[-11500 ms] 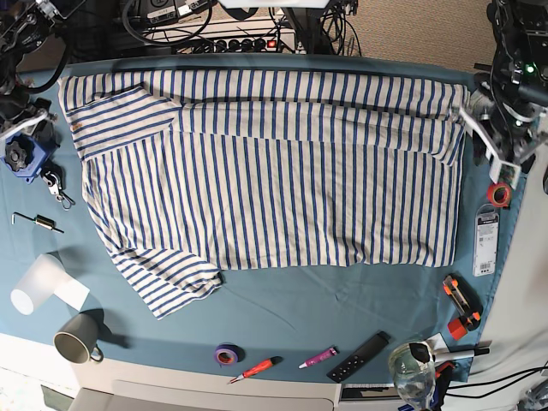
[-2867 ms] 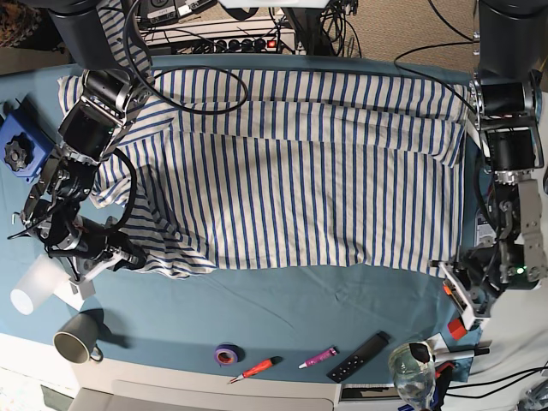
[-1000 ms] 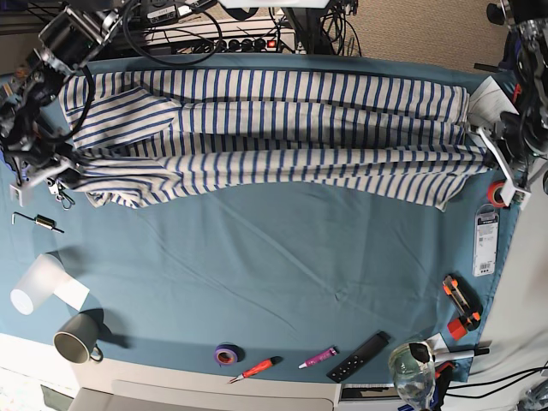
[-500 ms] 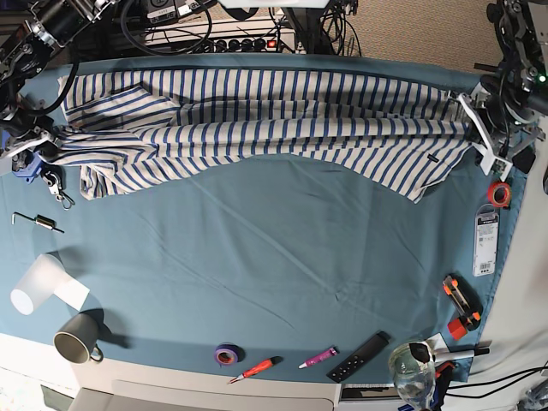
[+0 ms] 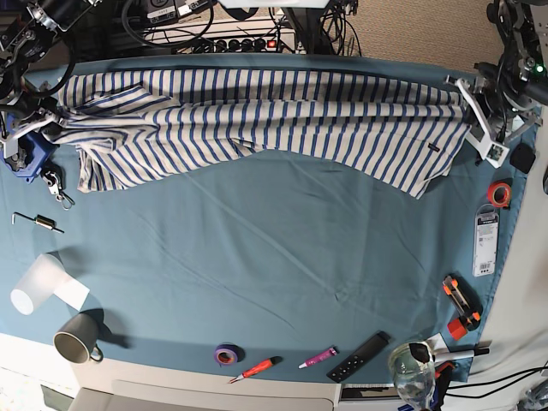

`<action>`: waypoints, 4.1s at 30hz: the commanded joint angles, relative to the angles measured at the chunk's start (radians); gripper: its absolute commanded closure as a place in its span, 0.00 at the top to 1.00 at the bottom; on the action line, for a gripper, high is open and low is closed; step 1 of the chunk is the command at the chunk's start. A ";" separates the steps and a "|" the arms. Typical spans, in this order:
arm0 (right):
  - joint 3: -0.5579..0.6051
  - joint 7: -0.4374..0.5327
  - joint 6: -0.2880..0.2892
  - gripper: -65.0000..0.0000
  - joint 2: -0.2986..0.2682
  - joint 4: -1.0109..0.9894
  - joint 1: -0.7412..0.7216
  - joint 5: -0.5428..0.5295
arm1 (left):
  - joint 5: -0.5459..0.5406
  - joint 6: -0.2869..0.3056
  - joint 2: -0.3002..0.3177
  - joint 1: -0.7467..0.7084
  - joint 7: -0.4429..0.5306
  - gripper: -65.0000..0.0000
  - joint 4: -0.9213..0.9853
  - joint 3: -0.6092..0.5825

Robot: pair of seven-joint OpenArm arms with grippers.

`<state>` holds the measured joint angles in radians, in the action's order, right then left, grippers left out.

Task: Fold the T-shirt properly
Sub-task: 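Lay the folded hem down along the collar edge and release, then grasp the shirt end near the left gripper and lift it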

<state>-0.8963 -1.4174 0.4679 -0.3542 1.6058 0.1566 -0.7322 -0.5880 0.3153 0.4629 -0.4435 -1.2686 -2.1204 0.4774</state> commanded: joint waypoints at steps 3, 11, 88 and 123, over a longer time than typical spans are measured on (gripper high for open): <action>-0.008 0.021 -0.004 0.00 -0.031 0.020 -0.004 -0.003 | 0.012 -0.003 0.016 -0.006 0.006 0.00 -0.015 0.010; -0.006 0.021 0.040 0.00 -0.031 0.020 0.010 -0.006 | 0.011 0.000 0.016 -0.031 0.005 0.11 -0.015 0.010; -0.009 0.064 0.062 0.36 -0.020 0.395 0.206 -0.082 | 0.154 -0.105 -0.056 0.032 0.249 0.59 -0.085 -0.199; -0.009 0.090 0.062 0.36 -0.020 0.395 0.206 -0.079 | 0.254 -0.142 -0.047 0.206 0.065 0.00 0.151 -0.285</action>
<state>-0.8967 -1.3521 0.5282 -0.3538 1.9900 0.3656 -0.8085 -0.3481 0.1745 0.3996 -0.2485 -1.2121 -1.9499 0.1822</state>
